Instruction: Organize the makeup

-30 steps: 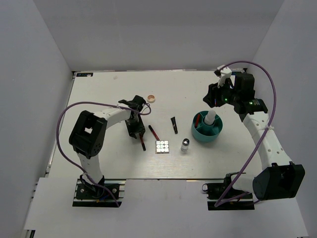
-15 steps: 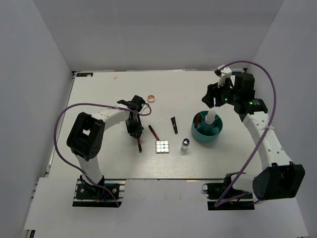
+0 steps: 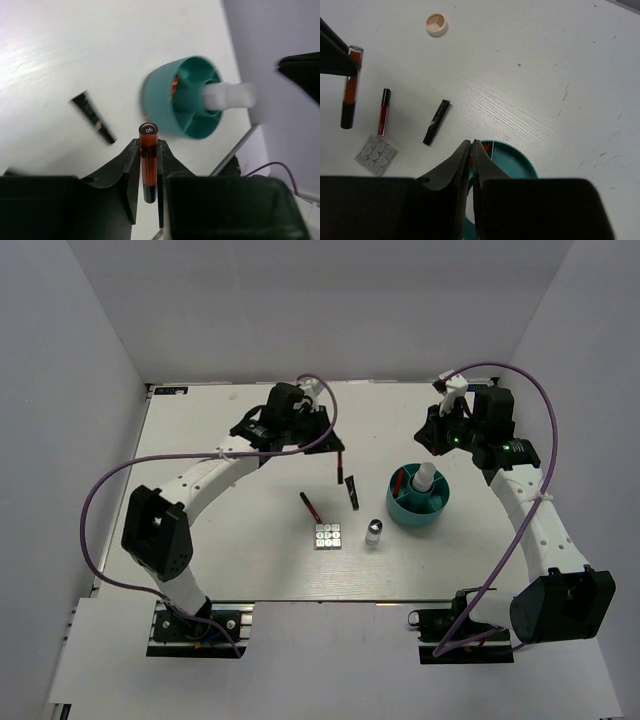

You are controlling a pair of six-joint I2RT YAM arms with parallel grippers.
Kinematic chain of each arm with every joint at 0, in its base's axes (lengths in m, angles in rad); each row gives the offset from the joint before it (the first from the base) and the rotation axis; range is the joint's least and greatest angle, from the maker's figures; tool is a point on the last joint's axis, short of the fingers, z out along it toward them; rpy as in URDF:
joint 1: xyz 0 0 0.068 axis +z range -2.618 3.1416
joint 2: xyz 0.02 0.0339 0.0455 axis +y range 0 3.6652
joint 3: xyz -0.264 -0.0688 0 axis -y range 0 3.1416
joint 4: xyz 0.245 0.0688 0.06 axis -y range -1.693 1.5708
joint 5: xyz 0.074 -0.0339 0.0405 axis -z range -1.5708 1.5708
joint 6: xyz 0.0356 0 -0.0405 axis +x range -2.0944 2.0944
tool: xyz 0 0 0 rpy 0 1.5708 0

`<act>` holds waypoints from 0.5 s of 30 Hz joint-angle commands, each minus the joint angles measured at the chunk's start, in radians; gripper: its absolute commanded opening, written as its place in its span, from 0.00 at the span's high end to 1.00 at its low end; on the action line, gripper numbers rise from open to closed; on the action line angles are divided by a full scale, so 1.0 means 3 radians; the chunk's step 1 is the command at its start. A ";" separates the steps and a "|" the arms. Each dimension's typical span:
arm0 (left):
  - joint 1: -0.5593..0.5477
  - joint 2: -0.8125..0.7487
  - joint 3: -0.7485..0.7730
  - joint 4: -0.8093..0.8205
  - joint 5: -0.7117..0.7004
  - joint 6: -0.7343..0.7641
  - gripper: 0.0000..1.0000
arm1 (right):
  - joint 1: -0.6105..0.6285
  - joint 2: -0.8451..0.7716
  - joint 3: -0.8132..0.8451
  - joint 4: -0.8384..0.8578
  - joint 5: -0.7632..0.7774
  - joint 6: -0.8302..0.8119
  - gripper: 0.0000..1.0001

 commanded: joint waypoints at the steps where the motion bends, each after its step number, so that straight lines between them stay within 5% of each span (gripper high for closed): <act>1: -0.0176 0.0249 0.0242 0.0753 0.0327 -0.0019 1.00 | -0.0031 -0.0035 0.0055 0.0097 0.0048 0.0046 0.88; 9: -0.0412 0.0577 0.0385 0.1731 0.0011 0.0140 1.00 | -0.0082 -0.0158 -0.0057 0.0117 0.0109 0.0052 0.87; 15: -0.0571 0.0925 0.0600 0.1890 -0.0184 0.0160 0.98 | -0.0113 -0.0239 -0.0139 0.0138 0.0115 0.0062 0.85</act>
